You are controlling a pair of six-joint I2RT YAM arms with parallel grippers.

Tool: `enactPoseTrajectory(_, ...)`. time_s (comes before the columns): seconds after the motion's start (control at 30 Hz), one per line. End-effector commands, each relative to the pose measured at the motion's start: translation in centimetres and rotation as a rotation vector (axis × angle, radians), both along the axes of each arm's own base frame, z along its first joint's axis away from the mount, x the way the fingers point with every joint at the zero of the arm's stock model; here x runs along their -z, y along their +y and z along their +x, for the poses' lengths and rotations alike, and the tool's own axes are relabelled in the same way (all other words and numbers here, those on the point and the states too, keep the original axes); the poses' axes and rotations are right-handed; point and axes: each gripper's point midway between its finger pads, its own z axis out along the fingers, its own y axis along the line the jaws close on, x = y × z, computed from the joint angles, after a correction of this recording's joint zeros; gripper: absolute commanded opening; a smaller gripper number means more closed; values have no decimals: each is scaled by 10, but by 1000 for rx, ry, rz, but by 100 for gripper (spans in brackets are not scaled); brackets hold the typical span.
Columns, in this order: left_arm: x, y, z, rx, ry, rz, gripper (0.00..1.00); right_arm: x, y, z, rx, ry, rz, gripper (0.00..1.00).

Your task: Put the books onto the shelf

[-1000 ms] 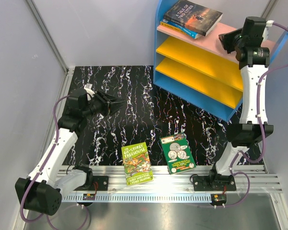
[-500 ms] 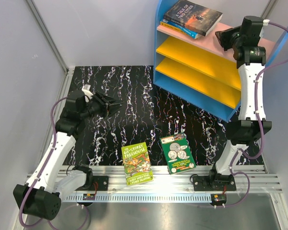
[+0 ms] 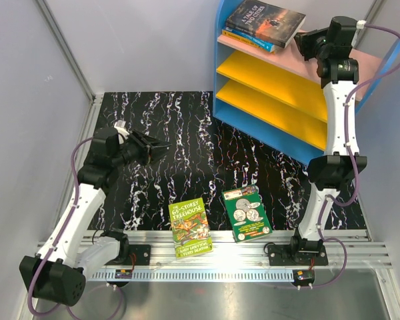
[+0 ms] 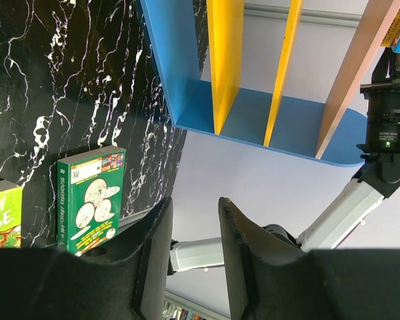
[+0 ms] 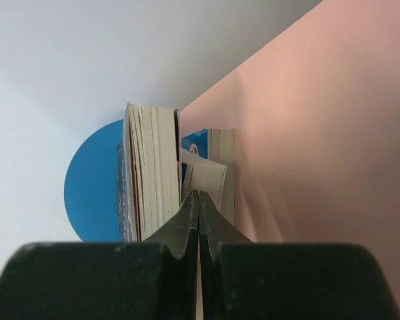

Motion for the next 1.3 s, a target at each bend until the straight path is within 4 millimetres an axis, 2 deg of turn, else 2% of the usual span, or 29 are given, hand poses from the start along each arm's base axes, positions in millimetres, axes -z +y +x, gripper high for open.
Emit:
enactPoseTrajectory(0.0, -5, -1, -3, 43, -31, -9, 36, -1, 42, 10, -97, -23, 69, 0)
enactPoseTrajectory(0.27, 2, 9, -6, 37, -18, 7, 36, 3, 38, 30, -65, -53, 82, 0)
enactPoseTrajectory(0.43, 6, 9, -5, 40, -5, 5, 36, 18, 42, 38, -82, -22, 107, 0)
enactPoseTrajectory(0.5, 6, 9, -4, 40, -7, 5, 36, 15, 41, 31, -74, -12, 87, 0)
enactPoseTrajectory(0.6, 8, 9, -4, 38, -2, 2, 36, 26, 33, 15, -42, 54, 42, 0)
enactPoseTrajectory(0.67, 10, 9, -5, 39, 3, 1, 35, 25, 31, 9, -42, 52, 21, 0)
enactPoseTrajectory(0.7, 11, 9, -5, 37, 7, 1, 36, 17, 31, 1, -45, 42, 19, 0)
enactPoseTrajectory(0.77, 12, 9, -5, 35, 13, -5, 36, 30, 32, -4, -52, 82, 6, 0)
enactPoseTrajectory(0.87, 10, 8, -5, 38, 9, -13, 35, 32, 28, -18, -47, 121, -26, 0)
enactPoseTrajectory(1.03, 9, 10, -9, 34, 4, -6, 35, 37, 18, -30, -26, 149, -58, 0)
enactPoseTrajectory(1.27, 8, 10, -12, 34, 8, -4, 35, 43, 16, -49, -37, 202, -103, 0)
